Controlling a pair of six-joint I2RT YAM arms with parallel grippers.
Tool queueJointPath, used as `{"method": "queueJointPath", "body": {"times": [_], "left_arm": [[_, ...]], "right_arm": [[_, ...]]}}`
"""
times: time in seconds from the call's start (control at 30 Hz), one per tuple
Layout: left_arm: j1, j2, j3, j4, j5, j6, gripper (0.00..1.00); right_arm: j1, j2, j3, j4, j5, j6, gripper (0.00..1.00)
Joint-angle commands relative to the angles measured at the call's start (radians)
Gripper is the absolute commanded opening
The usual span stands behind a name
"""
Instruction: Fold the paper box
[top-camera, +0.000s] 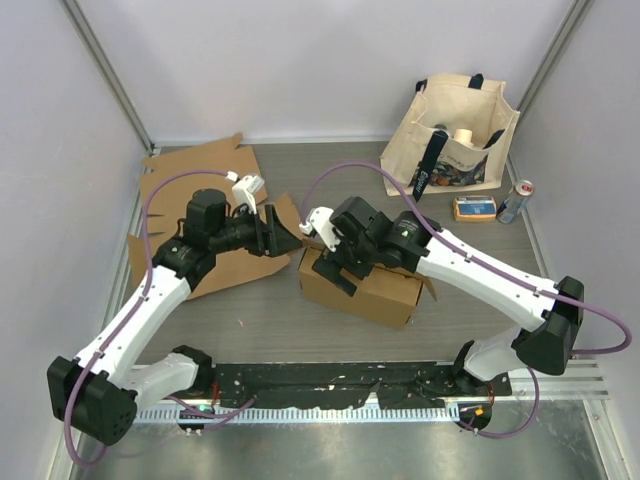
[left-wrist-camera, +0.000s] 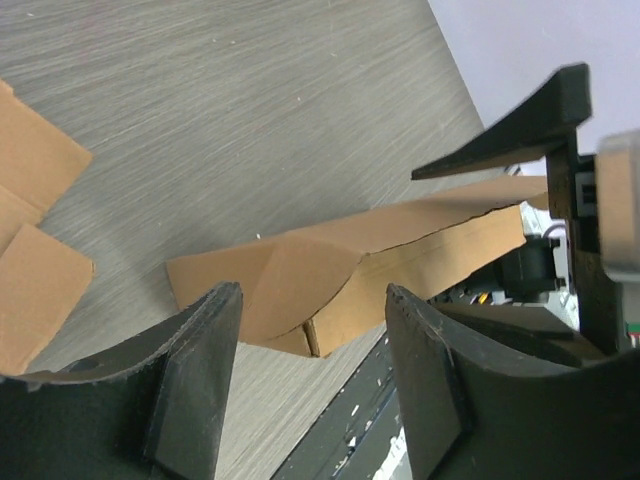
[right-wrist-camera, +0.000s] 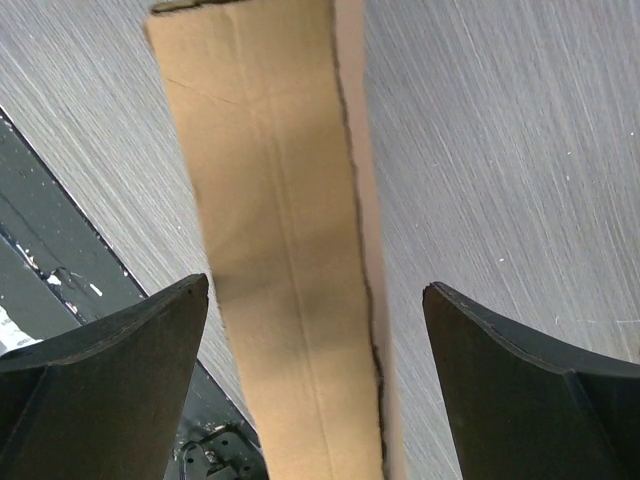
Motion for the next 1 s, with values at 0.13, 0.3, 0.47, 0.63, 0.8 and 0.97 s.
{"method": "queueJointPath", "body": {"times": [0.13, 0.3, 0.47, 0.63, 0.8, 0.97], "left_arm": [[-0.113, 0.003, 0.079, -0.068, -0.038, 0.149, 0.73], [-0.172, 0.067, 0.137, -0.141, -0.175, 0.185, 0.64], [-0.176, 0.073, 0.155, -0.177, -0.220, 0.227, 0.59], [-0.176, 0.095, 0.169, -0.211, -0.217, 0.243, 0.51], [-0.176, 0.105, 0.186, -0.201, -0.184, 0.217, 0.38], [-0.177, 0.130, 0.214, -0.241, -0.197, 0.229, 0.46]], "right_arm": [[-0.005, -0.080, -0.044, 0.068, -0.059, 0.013, 0.94], [-0.005, -0.087, -0.080, 0.067, -0.045, 0.006, 0.94], [-0.005, -0.090, -0.111, 0.063, -0.010, 0.004, 0.94], [-0.005, -0.097, -0.128, 0.067, 0.016, 0.000, 0.94], [-0.005, -0.088, -0.120, 0.063, 0.021, -0.003, 0.94], [-0.004, -0.076, -0.108, 0.063, 0.036, -0.007, 0.94]]}}
